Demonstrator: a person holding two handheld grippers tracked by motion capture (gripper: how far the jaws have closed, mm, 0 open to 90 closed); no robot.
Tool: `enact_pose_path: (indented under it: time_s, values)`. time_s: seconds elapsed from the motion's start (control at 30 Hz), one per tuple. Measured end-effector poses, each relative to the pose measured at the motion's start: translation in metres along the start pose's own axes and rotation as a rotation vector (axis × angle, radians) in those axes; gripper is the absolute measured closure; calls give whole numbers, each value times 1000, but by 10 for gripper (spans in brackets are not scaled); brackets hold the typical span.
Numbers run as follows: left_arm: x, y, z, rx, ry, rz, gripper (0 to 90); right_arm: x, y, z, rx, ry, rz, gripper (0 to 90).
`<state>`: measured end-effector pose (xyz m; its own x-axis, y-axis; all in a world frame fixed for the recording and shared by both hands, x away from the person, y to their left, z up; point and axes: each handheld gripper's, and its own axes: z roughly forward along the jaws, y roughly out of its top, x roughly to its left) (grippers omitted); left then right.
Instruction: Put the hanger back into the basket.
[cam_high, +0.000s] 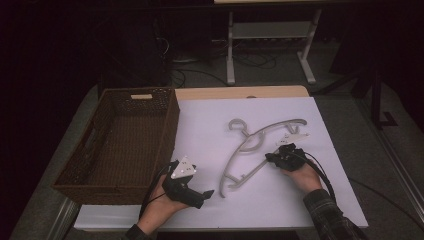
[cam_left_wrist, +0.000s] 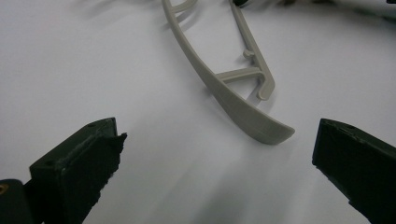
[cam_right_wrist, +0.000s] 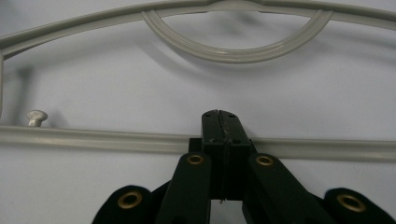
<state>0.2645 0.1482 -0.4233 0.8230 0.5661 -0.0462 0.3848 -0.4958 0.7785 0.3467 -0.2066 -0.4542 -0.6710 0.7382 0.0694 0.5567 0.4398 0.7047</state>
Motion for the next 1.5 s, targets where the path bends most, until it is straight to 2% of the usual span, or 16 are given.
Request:
enact_pose_path:
  time_s: [0.17,0.37,0.87,1.1,1.43,1.5]
  values:
    - [-2,6,5,-7,0,-3,6,0,0,0,0,0,0,900]
    - [3,18,13,-14,-12,-25,6,0,0,0,-1,1,-2,900]
    - [21,52,55,-2,-50,-22,6,-1,0,0,3,7,9,900]
    - [27,64,73,12,-46,-14,6,-1,0,0,5,8,11,900]
    - [38,75,96,31,-47,-27,11,-2,0,0,9,9,14,900]
    - [41,75,102,29,-42,-39,52,-2,0,0,11,9,14,900]
